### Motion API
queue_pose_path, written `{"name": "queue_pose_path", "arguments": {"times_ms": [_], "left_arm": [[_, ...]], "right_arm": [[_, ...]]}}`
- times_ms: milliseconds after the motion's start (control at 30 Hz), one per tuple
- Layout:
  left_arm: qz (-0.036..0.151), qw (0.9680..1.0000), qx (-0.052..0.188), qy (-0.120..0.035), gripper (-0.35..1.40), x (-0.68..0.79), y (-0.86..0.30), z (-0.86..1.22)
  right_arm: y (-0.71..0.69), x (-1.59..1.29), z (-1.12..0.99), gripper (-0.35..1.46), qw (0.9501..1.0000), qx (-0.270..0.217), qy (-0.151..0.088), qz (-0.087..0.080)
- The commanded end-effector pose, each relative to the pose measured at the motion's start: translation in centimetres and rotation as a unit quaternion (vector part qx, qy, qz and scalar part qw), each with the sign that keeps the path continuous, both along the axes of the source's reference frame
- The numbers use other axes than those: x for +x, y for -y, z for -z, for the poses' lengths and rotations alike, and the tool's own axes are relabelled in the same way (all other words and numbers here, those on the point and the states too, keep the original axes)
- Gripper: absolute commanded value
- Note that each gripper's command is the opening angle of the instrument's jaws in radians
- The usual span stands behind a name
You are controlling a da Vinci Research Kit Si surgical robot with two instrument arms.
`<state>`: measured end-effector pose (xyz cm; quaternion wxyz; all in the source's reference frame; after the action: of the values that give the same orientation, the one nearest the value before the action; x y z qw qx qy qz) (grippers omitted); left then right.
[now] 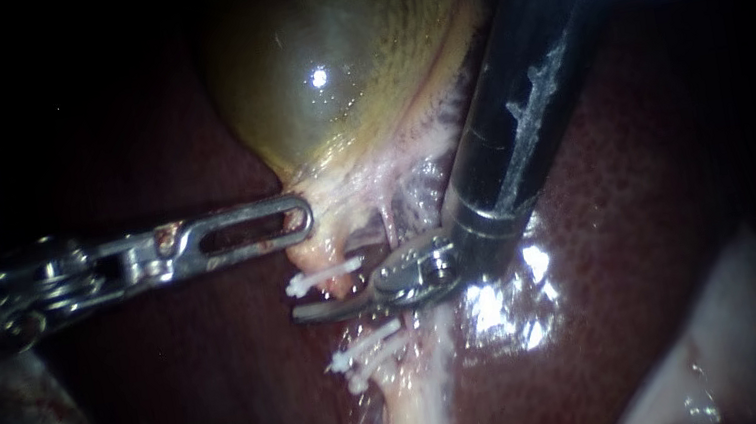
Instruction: Go back from the cut left tube
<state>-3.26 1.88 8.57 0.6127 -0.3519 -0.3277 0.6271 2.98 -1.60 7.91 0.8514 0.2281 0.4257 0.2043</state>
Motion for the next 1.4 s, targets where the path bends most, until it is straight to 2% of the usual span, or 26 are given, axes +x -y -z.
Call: {"name": "queue_pose_path", "arguments": {"times_ms": [33,633,767,800,833,867,967,1067,1233,1400], "left_arm": [[0.000,1.0000,0.000,0.000,-0.35,0.01,0.00,0.01],[0.000,1.0000,0.000,0.000,-0.35,0.01,0.00,0.01],[0.000,1.0000,0.000,0.000,-0.35,0.01,0.00,0.01],[0.000,1.0000,0.000,0.000,-0.35,0.01,0.00,0.01],[0.000,1.0000,0.000,0.000,-0.35,0.01,0.00,0.01],[0.000,1.0000,0.000,0.000,-0.35,0.01,0.00,0.01],[0.000,1.0000,0.000,0.000,-0.35,0.01,0.00,0.01],[0.000,1.0000,0.000,0.000,-0.35,0.01,0.00,0.01],[0.000,1.0000,0.000,0.000,-0.35,0.01,0.00,0.01],[0.000,1.0000,0.000,0.000,-0.35,0.01,0.00,0.01]], "right_arm": [[0.00,0.00,0.00,-0.35,1.0000,0.000,0.000,0.000],[0.01,0.00,0.03,-0.35,1.0000,0.000,0.000,0.000],[0.04,0.00,0.06,-0.35,0.9999,0.000,-0.011,0.009],[0.04,0.00,0.07,-0.27,0.9999,0.005,-0.013,0.005],[0.04,-0.01,0.07,-0.11,0.9998,0.009,-0.015,0.002],[0.04,-0.01,0.07,0.12,0.9997,0.010,-0.021,-0.002],[0.04,-0.01,0.07,0.51,0.9996,0.010,-0.027,-0.008],[0.05,-0.01,0.07,0.76,0.9995,0.012,-0.027,-0.009],[0.06,-0.03,0.10,0.98,0.9994,0.012,-0.030,-0.010],[0.06,-0.04,0.12,1.08,0.9991,0.009,-0.038,-0.015]]}}
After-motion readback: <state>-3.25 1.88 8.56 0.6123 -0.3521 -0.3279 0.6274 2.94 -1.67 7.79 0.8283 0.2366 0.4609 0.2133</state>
